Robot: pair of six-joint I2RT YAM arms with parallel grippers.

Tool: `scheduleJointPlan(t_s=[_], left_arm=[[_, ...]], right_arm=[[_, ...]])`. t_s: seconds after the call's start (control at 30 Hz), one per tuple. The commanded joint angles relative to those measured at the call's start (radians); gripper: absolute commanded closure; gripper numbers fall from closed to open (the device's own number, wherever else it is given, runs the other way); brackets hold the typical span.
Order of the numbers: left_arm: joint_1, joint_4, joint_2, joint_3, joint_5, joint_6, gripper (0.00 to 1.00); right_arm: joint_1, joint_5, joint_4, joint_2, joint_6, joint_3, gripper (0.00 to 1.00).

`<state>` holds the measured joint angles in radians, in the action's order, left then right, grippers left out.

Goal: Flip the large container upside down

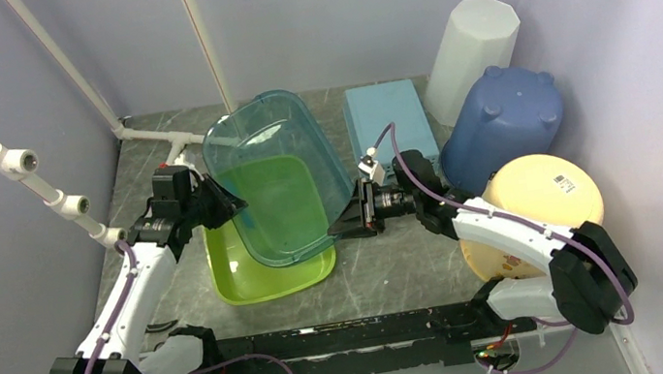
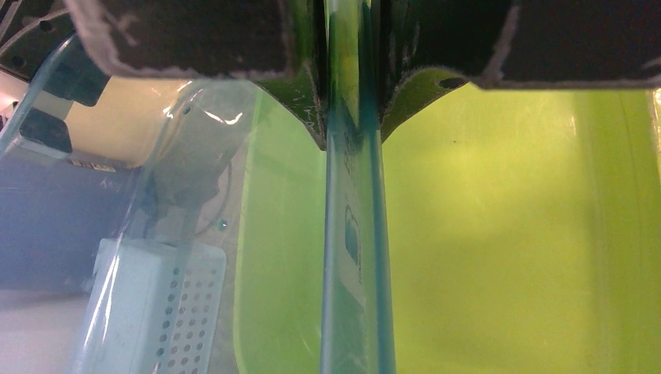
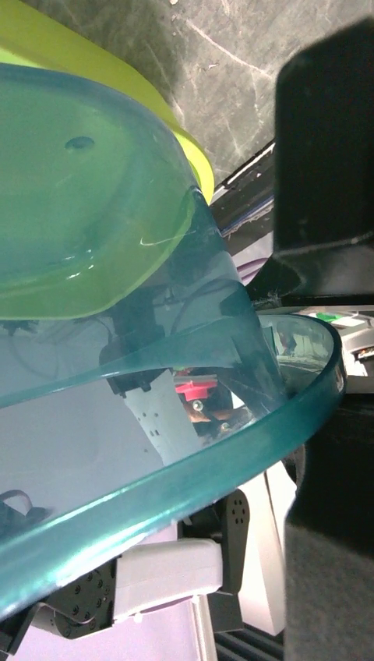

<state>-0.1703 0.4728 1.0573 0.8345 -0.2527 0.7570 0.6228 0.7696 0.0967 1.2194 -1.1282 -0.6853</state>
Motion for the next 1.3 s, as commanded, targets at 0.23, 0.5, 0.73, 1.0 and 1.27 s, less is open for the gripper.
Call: scheduleJointPlan(t_s=[0.23,0.5,0.73,1.0,1.27], left_arm=[[-0.028,-0.018,-0.022,0.031,-0.114,0.017,0.6],[-0.028,0.049,-0.033,0.051,-0.053,0.0,0.22],[-0.028,0.087,-0.055,0.056,-0.031,-0.008,0.12],[-0.028,0.146,-0.085,0.064,0.02,-0.019,0.09],[-0.028,0.17,-0.064,0.069,-0.005,-0.047,0.07]], right_arm=[[0.012,-0.12,0.034,-0.078,0.077,-0.074,1.0],[0.012,-0.33,-0.241,-0.139,0.237,-0.162,1.0],[0.013,-0.408,-0.279,-0.197,0.268,-0.156,1.0],[0.012,-0.497,-0.319,-0.282,0.331,-0.171,1.0],[0.011,-0.522,-0.406,-0.283,0.366,-0.216,1.0]])
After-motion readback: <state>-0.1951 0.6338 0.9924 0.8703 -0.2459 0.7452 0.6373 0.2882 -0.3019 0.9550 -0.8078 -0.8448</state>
